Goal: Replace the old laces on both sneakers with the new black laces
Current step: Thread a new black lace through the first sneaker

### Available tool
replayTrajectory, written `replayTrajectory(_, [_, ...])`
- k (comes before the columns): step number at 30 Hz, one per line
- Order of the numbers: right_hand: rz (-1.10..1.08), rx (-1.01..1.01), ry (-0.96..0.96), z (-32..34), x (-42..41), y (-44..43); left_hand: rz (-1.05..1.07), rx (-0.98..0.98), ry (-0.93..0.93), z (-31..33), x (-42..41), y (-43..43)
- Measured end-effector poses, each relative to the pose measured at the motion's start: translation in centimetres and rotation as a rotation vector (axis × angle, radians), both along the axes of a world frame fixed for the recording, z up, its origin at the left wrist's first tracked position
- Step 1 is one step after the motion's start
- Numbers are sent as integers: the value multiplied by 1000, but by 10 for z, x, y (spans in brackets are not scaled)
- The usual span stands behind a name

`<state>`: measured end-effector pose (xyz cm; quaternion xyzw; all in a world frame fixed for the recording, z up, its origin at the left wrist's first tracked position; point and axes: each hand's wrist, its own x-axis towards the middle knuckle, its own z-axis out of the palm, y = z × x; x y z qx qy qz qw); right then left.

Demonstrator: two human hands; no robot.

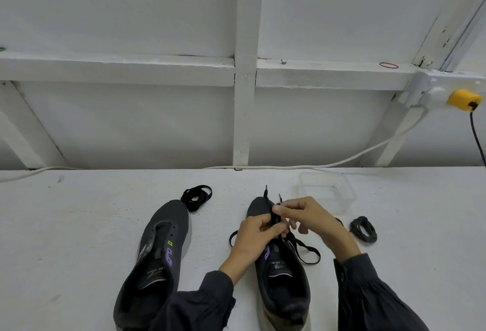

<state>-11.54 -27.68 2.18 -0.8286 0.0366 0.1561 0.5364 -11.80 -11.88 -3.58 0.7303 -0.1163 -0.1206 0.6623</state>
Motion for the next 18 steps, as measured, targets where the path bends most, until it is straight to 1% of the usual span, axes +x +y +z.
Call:
replayTrajectory(5, [-29, 152, -143, 8, -12, 12, 8, 0, 7, 1, -1, 0])
replayTrajectory(8, [-109, 199, -151, 9, -7, 15, 14, 21, 19, 0, -2, 0])
replayTrajectory(12, [-76, 195, -159, 17, 1, 16, 16, 61, -8, 1, -3, -1])
replayTrajectory(16, [-144, 327, -290, 40, 15, 12, 7, -12, 11, 2, -5, -1])
replayTrajectory(18, [-196, 398, -346, 56, 28, 10, 2, -7, 6, 1, -5, -1])
